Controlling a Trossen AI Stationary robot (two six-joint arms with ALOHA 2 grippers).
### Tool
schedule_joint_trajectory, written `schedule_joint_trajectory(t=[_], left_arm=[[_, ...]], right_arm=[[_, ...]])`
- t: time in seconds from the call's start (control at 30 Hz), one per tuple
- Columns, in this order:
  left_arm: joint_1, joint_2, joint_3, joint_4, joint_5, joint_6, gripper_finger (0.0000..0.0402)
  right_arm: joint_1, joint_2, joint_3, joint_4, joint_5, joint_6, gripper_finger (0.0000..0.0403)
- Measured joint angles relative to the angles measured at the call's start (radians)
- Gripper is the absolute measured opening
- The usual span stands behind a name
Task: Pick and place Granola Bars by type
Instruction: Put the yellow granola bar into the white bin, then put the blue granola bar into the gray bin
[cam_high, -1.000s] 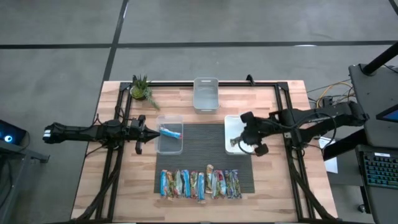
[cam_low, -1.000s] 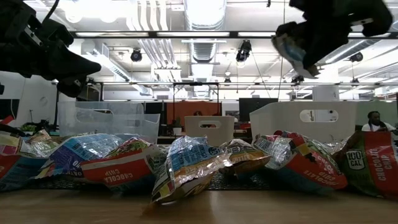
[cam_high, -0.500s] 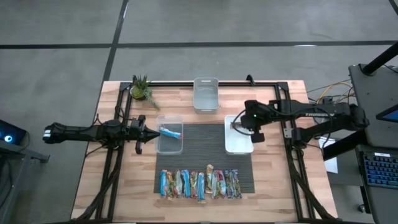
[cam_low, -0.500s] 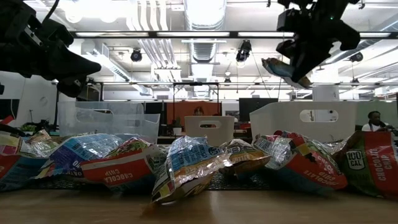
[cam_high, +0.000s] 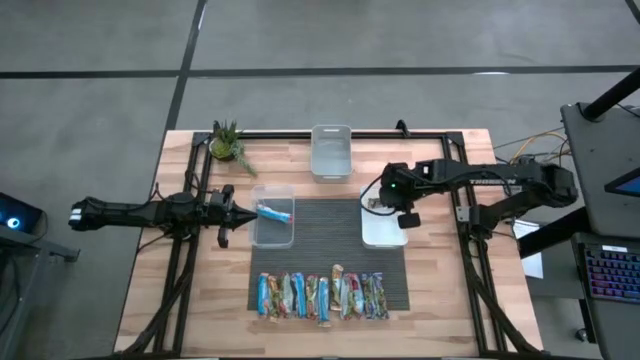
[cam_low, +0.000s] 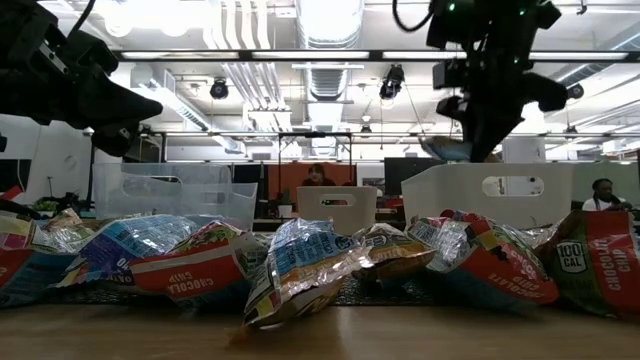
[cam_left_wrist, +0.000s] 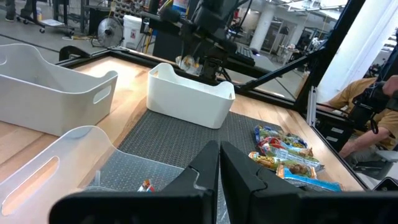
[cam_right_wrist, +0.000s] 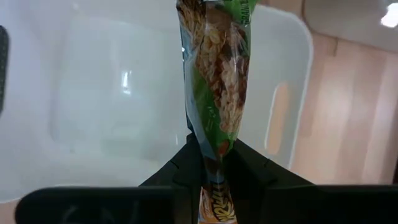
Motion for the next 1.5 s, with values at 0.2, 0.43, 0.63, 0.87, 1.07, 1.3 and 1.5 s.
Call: schedule_joint_trajectory(t=[0.2, 0.43, 0.63, 0.87, 1.07, 1.3, 1.5], left_arm=[[0.0, 0.0, 0.0, 0.0, 0.0, 0.0, 0.0], [0.0, 0.0, 0.0, 0.0, 0.0, 0.0, 0.0], [0.0, 0.0, 0.0, 0.0, 0.0, 0.0, 0.0], [0.0, 0.0, 0.0, 0.0, 0.0, 0.0, 0.0], [0.0, 0.0, 0.0, 0.0, 0.0, 0.0, 0.0], [0.0, 0.0, 0.0, 0.0, 0.0, 0.0, 0.0], [0.0, 0.0, 0.0, 0.0, 0.0, 0.0, 0.0]], right_arm=[[-0.03, 0.061, 0.015, 0.002, -0.002, 0.03, 0.0049], [-0.063, 0.11, 0.056, 0.002, -0.002, 0.078, 0.0048], [-0.073, 0.117, 0.06, -0.003, -0.002, 0.112, 0.0049], [-0.083, 0.118, 0.06, -0.009, -0.001, 0.117, 0.0049], [-0.083, 0.118, 0.059, -0.03, -0.001, 0.139, 0.005], [-0.083, 0.118, 0.059, -0.034, -0.002, 0.139, 0.0075], [-0.082, 0.117, 0.058, -0.033, -0.008, 0.139, 0.0101]])
